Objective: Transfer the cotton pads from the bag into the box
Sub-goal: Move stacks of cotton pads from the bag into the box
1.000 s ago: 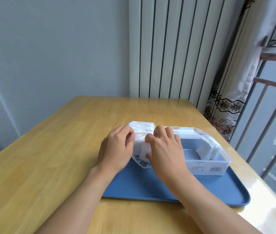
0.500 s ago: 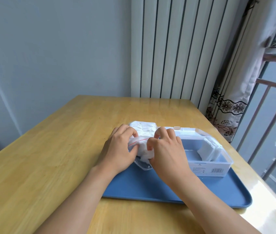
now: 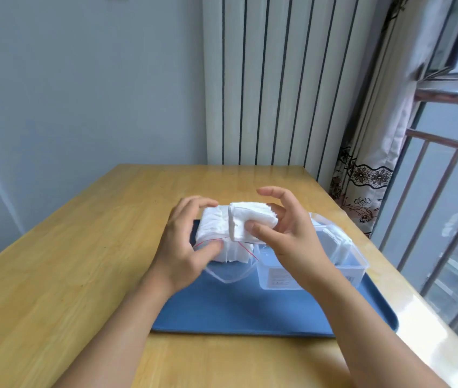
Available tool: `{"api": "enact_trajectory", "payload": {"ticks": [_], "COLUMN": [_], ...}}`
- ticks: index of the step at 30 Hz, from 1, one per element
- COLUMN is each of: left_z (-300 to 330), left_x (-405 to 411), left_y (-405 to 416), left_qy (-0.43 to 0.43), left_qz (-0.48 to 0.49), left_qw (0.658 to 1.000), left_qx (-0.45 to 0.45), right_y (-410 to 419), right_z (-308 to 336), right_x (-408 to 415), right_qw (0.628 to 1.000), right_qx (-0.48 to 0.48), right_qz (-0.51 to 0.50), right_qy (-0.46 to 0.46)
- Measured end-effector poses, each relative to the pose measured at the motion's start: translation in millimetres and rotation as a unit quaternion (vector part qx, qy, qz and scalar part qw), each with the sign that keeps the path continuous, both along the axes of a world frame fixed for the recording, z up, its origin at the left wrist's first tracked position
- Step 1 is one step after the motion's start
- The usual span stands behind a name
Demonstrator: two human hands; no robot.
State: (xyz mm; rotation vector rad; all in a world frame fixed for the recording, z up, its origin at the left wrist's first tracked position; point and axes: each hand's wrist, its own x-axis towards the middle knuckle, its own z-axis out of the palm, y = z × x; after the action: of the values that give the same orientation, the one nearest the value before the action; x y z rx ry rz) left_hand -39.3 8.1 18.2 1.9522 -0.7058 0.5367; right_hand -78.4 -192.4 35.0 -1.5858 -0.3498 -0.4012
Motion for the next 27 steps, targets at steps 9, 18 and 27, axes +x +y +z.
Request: {"api": "enact_trajectory", "payload": {"ticks": [9,18,27], "left_z": [33,13,9], "left_x": [-3,-14,-20], "left_y": [-76,-96,-90], "left_qy": [0.16,0.231,0.309], "left_qz": [-0.101,-0.117,-0.194], "left_qw": [0.982,0.941,0.884], "left_qx": [-0.023,-0.218,-0.292], "right_y": [-19,1,-8], "right_z": [7,3,7], "right_x": [0,-2,-1], "right_qw": [0.999,0.994,0.999], "right_qx": [-0.015,0.082,0.024], "right_qz": [-0.044,-0.063,-0.033], "right_qy": [-0.021,0.017,-0.006]}}
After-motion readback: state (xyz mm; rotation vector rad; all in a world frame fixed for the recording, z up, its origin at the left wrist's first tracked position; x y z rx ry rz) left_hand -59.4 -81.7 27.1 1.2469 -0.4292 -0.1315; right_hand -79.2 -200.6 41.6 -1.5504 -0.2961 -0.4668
